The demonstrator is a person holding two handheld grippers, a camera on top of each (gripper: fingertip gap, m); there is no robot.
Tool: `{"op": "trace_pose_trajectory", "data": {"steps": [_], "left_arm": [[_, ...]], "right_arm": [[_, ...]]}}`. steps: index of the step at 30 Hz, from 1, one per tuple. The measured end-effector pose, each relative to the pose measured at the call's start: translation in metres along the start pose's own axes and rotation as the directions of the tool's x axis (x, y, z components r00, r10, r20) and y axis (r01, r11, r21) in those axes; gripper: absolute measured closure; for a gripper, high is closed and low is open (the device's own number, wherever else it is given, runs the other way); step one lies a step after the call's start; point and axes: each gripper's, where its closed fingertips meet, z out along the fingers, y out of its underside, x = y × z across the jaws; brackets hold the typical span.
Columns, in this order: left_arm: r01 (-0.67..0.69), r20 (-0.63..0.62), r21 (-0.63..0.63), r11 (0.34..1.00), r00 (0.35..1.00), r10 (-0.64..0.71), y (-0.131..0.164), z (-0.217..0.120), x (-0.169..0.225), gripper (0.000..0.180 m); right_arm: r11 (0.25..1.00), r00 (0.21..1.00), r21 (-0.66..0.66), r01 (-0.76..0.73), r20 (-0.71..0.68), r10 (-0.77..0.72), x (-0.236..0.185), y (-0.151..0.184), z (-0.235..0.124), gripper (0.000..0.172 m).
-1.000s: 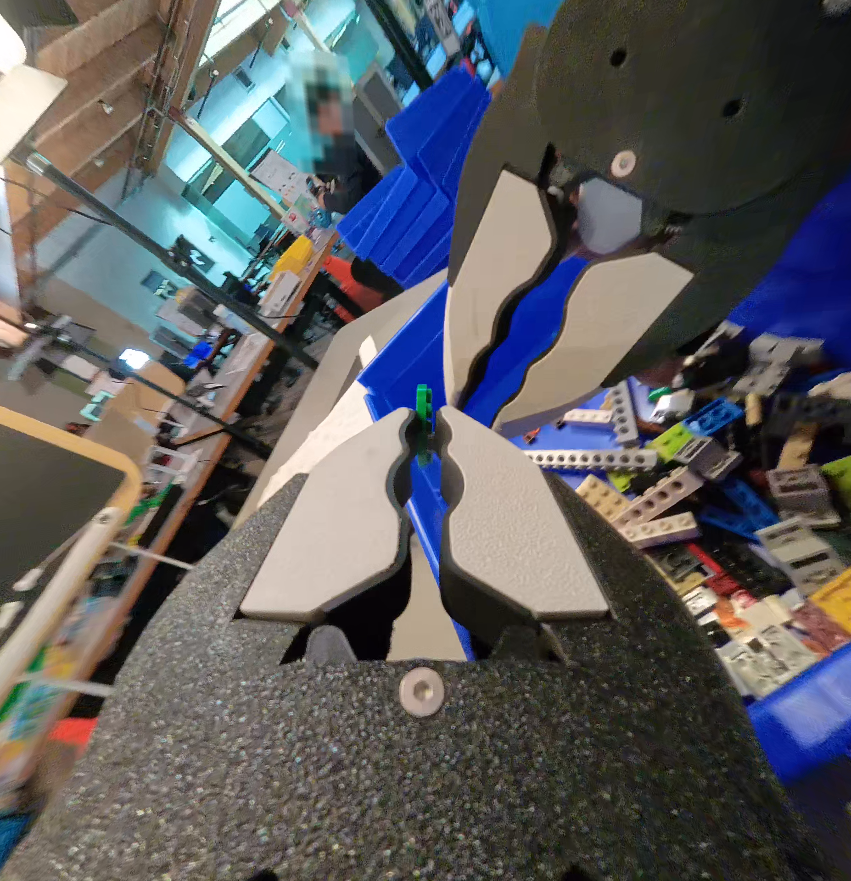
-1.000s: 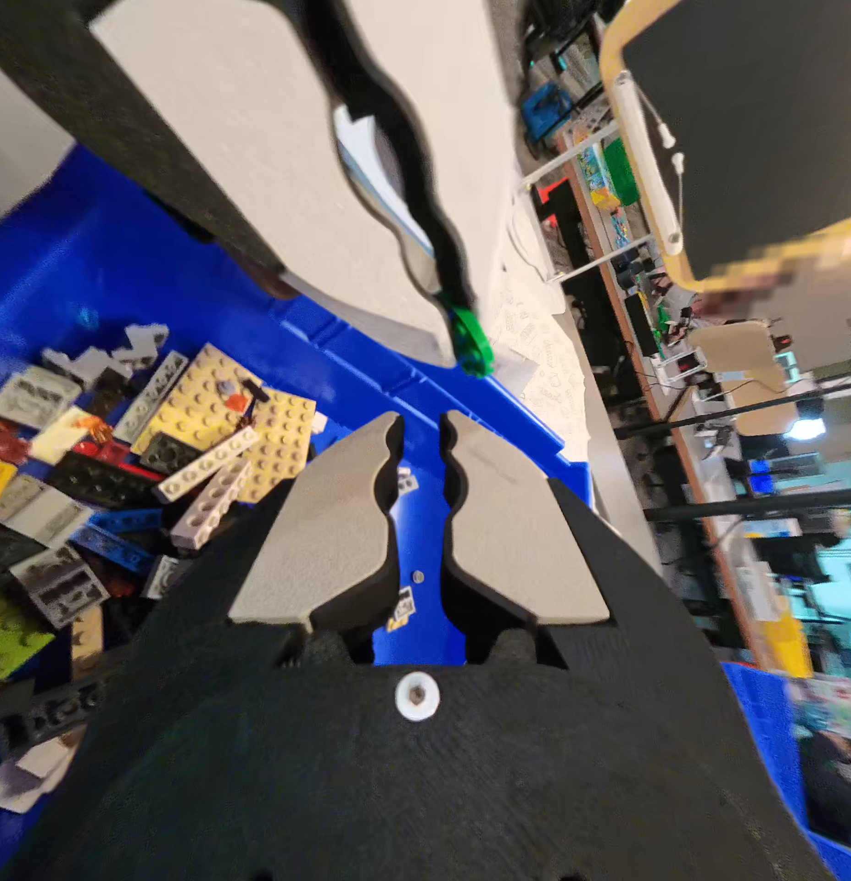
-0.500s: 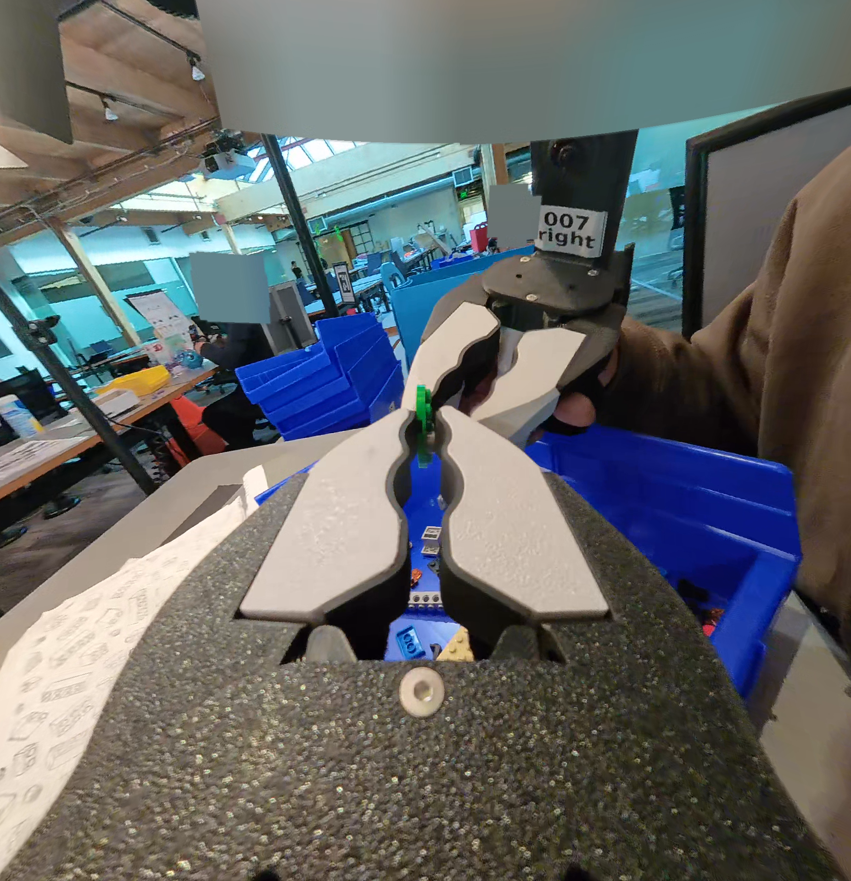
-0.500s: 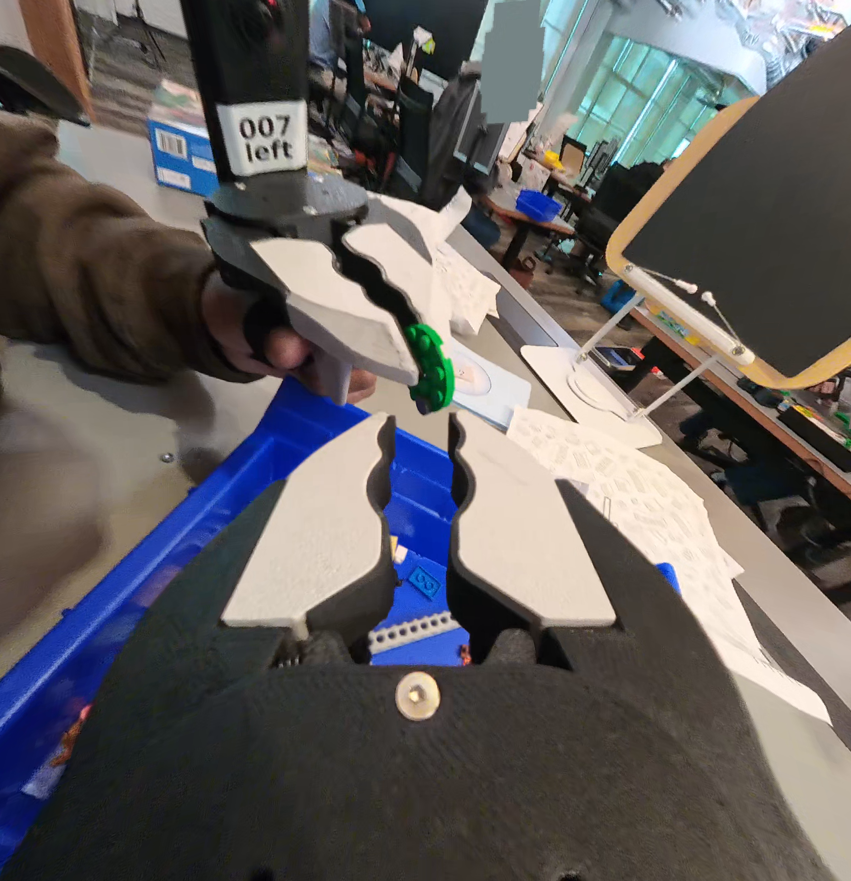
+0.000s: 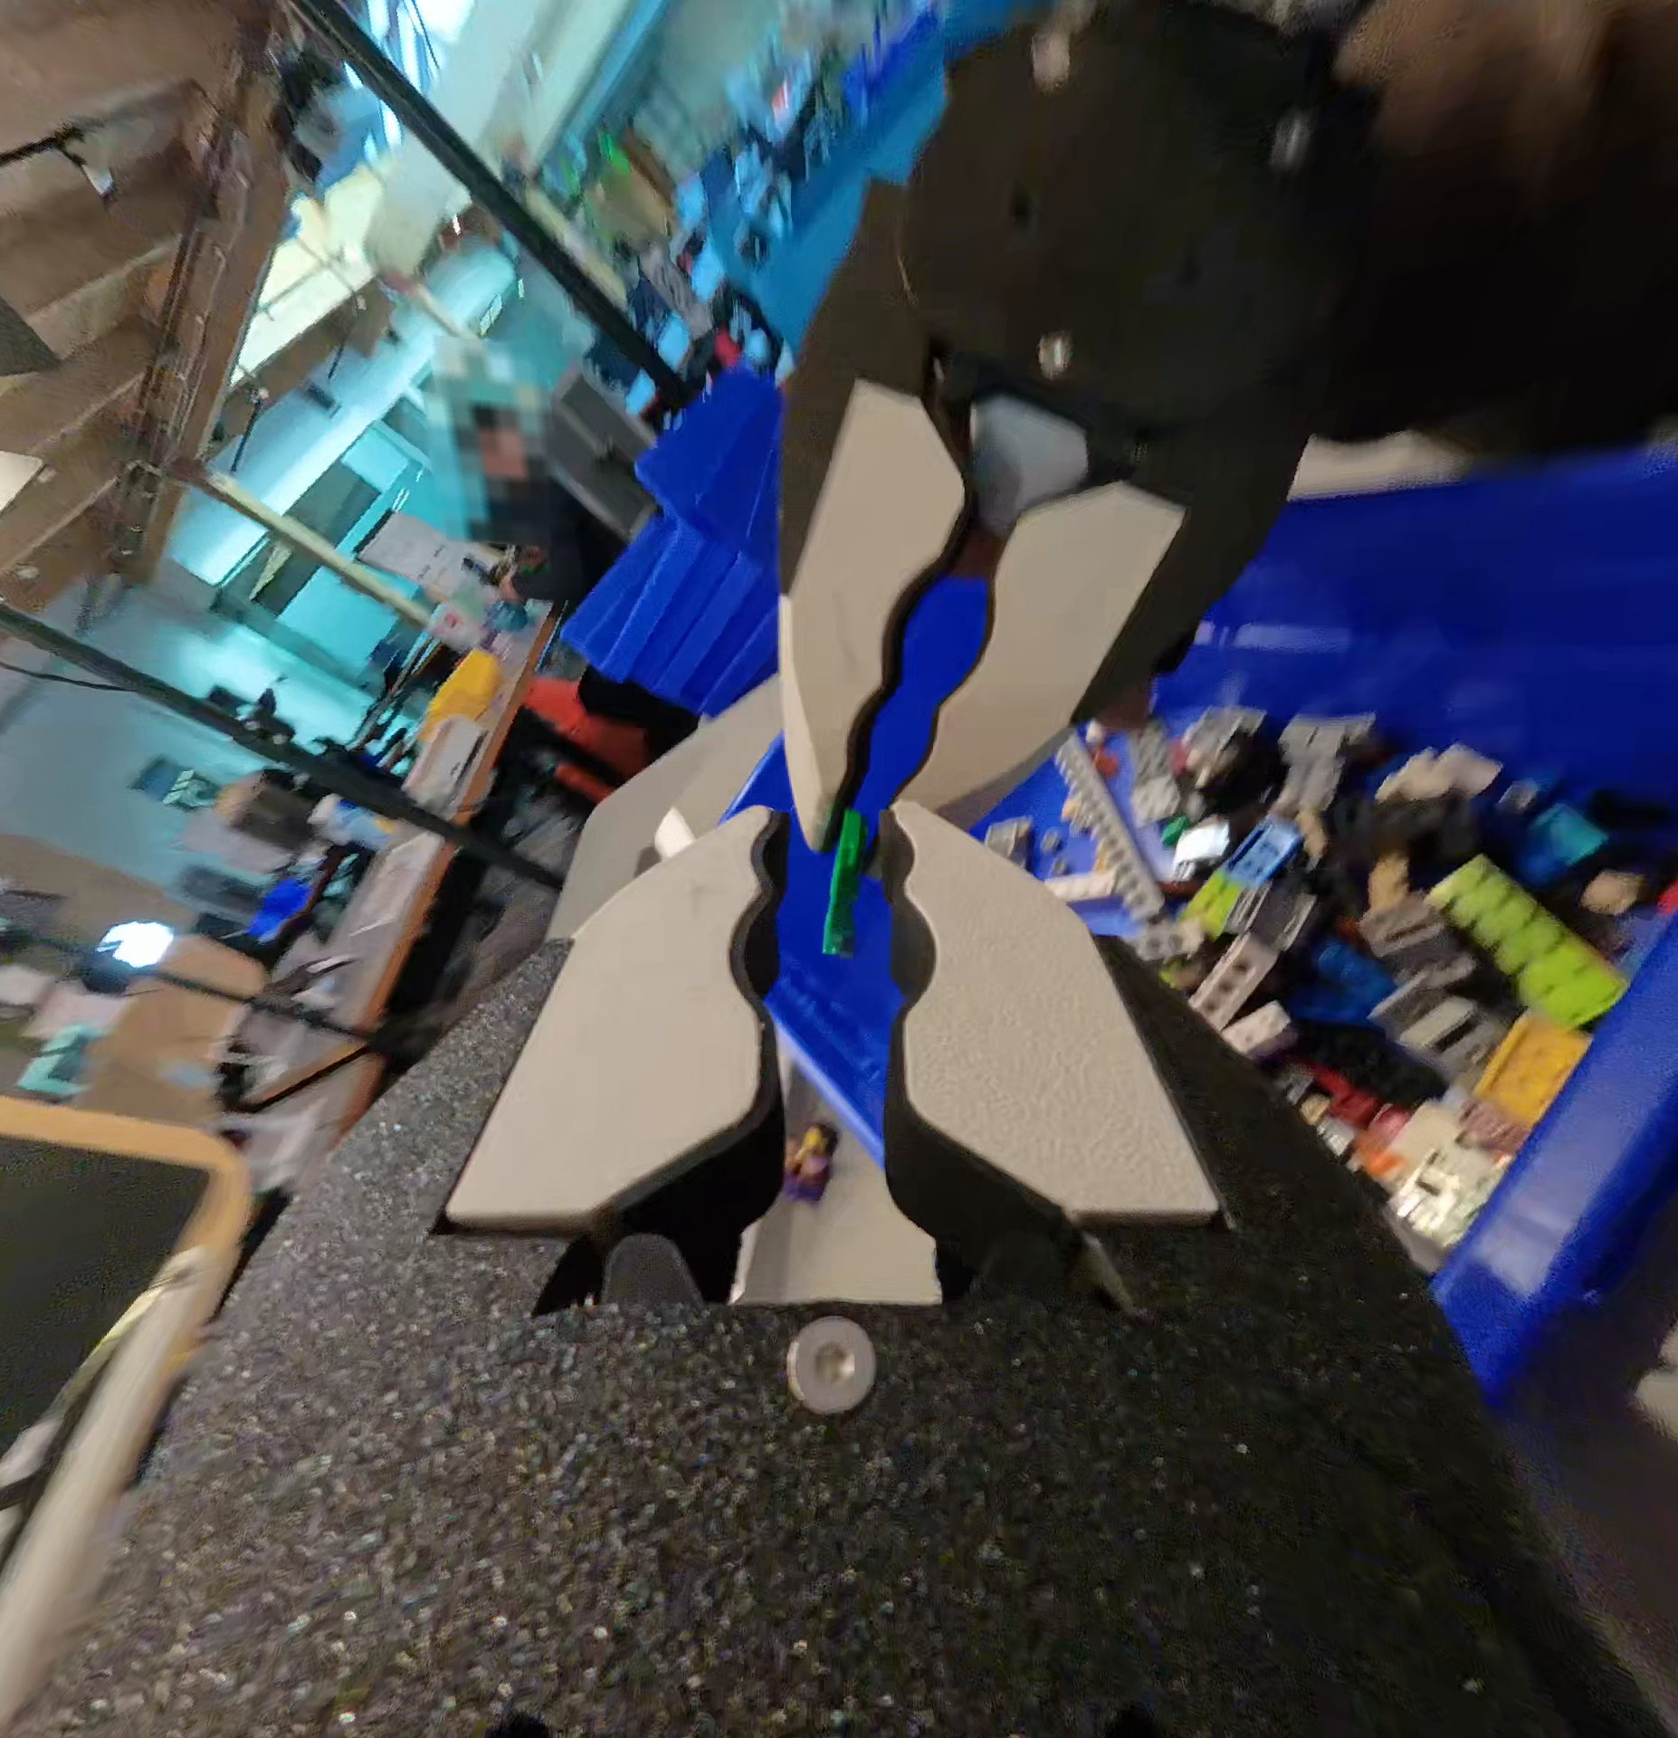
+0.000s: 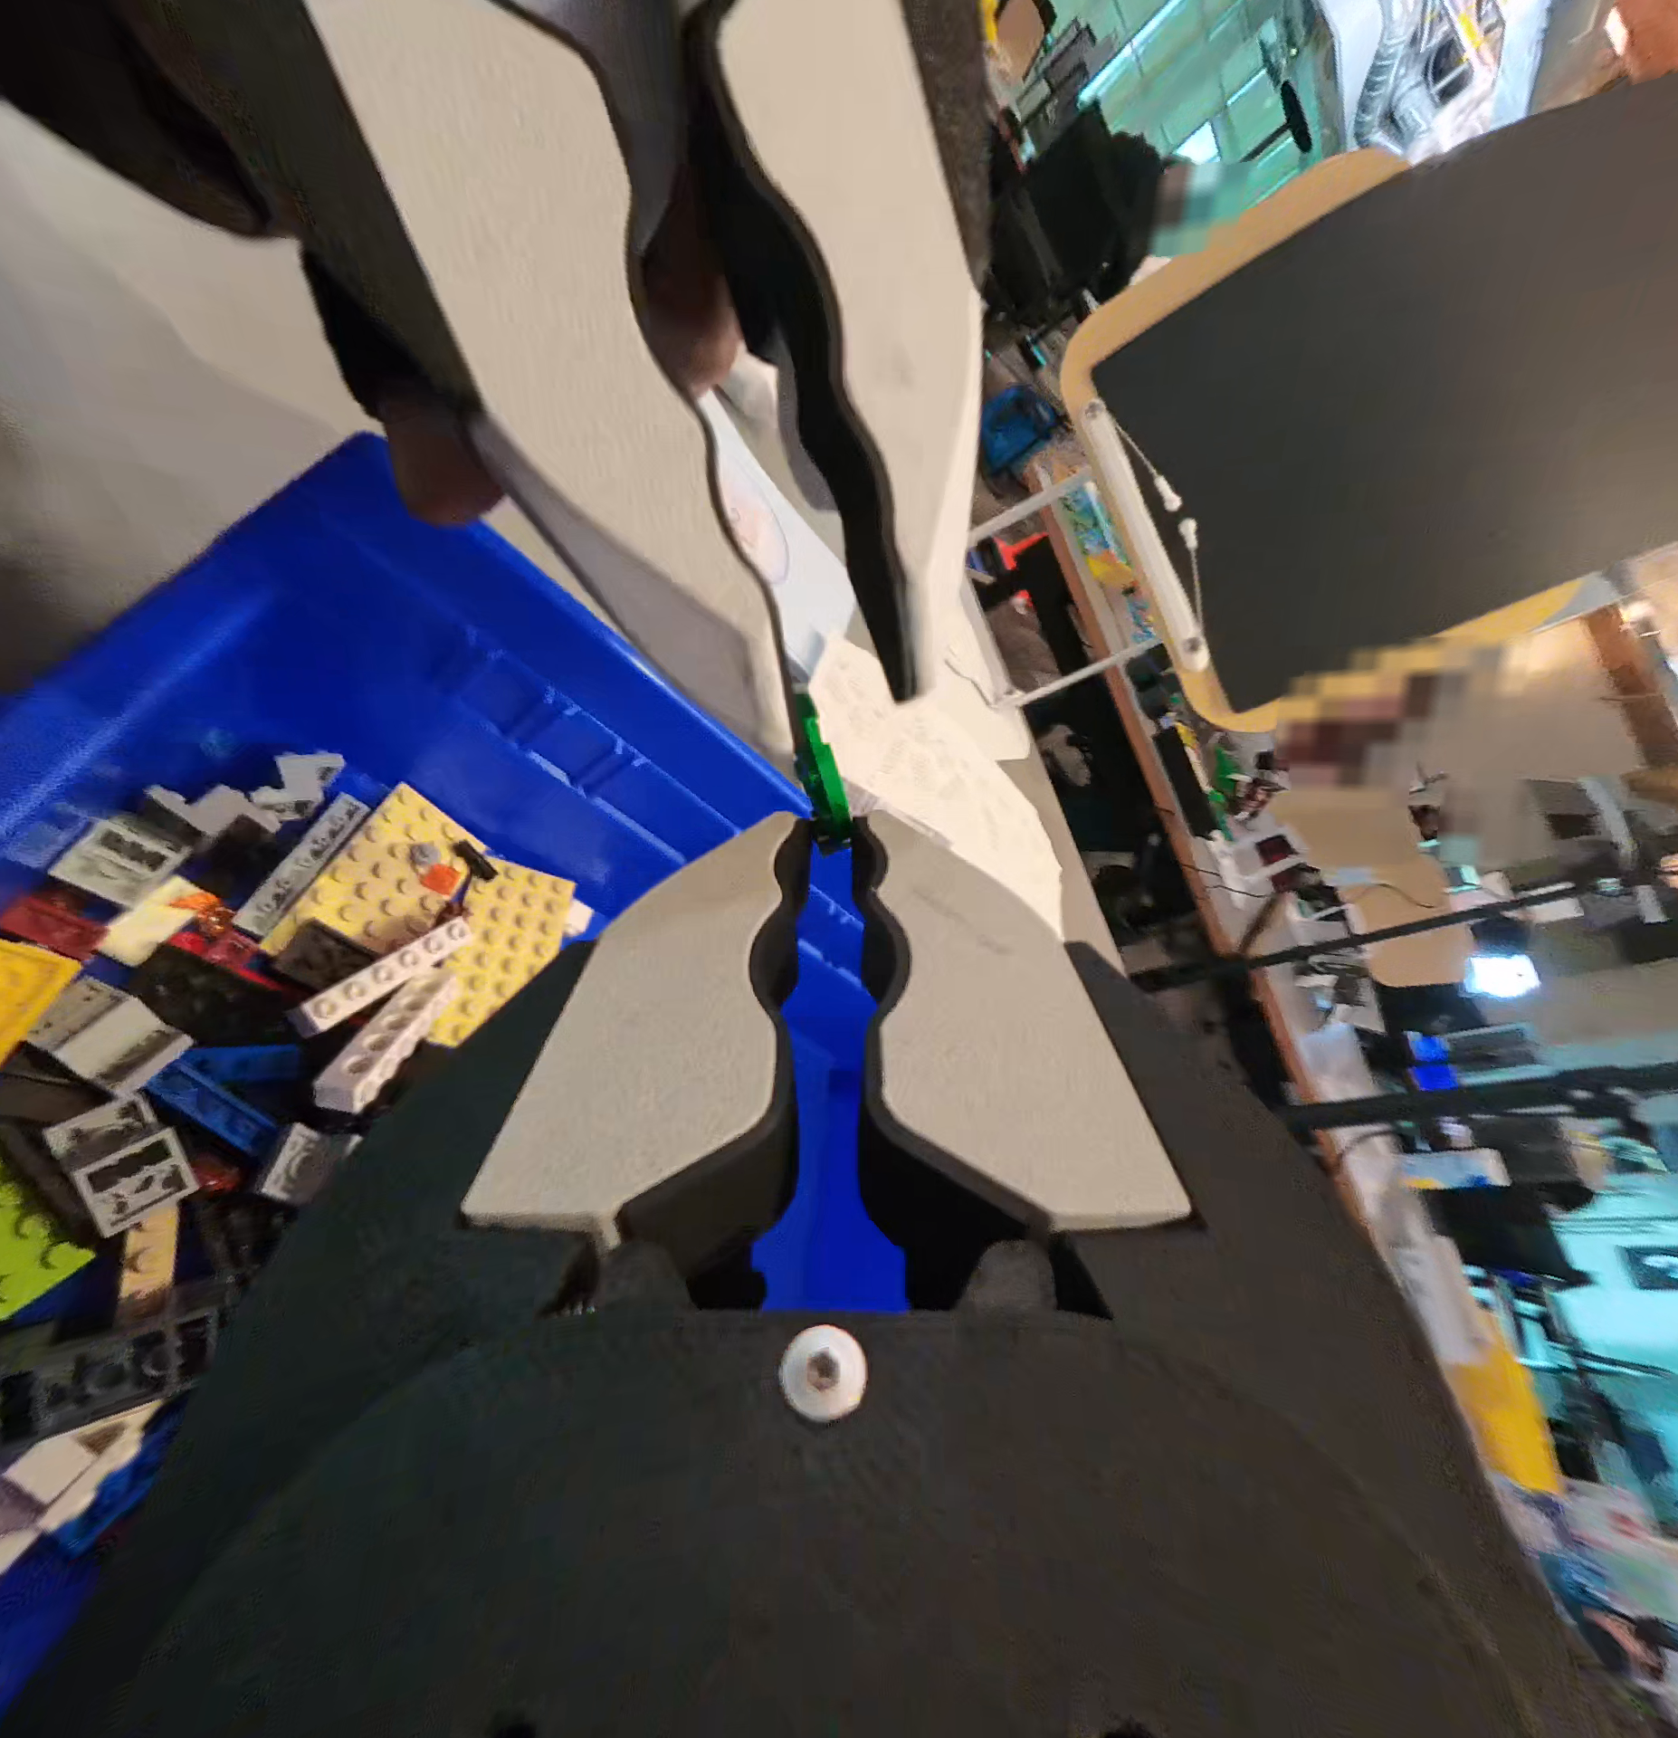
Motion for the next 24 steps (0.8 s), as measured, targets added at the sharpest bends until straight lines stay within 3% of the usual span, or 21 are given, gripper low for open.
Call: {"op": "trace_pose_trajectory", "data": {"steps": [3,5,8,14,24], "left_arm": [[-0.123,0.021,-0.138,0.983,0.992,0.127,0.018,0.007,0.005,0.160],[-0.139,0.034,-0.142,0.980,0.989,0.145,0.020,0.008,0.006,0.159],[-0.198,0.067,-0.161,0.967,0.975,0.211,0.021,0.008,0.002,0.172],[-0.102,0.160,-0.047,0.994,0.981,0.108,0.014,0.003,-0.009,0.176],[-0.172,0.224,-0.157,0.972,0.953,0.205,0.023,0.016,-0.003,0.176]], "right_arm": [[0.999,0.998,-0.012,0.047,-0.041,-0.047,0.001,-0.005,-0.001,0.164],[0.998,0.998,-0.019,0.057,-0.040,-0.058,0.002,-0.005,-0.002,0.164],[0.995,0.993,-0.021,0.102,-0.054,-0.103,0.000,-0.006,-0.003,0.164],[1.000,0.998,0.018,-0.020,-0.063,0.021,0.009,-0.004,-0.007,0.163],[0.991,0.984,-0.133,0.036,-0.166,-0.058,0.003,0.015,0.009,0.156]]}}
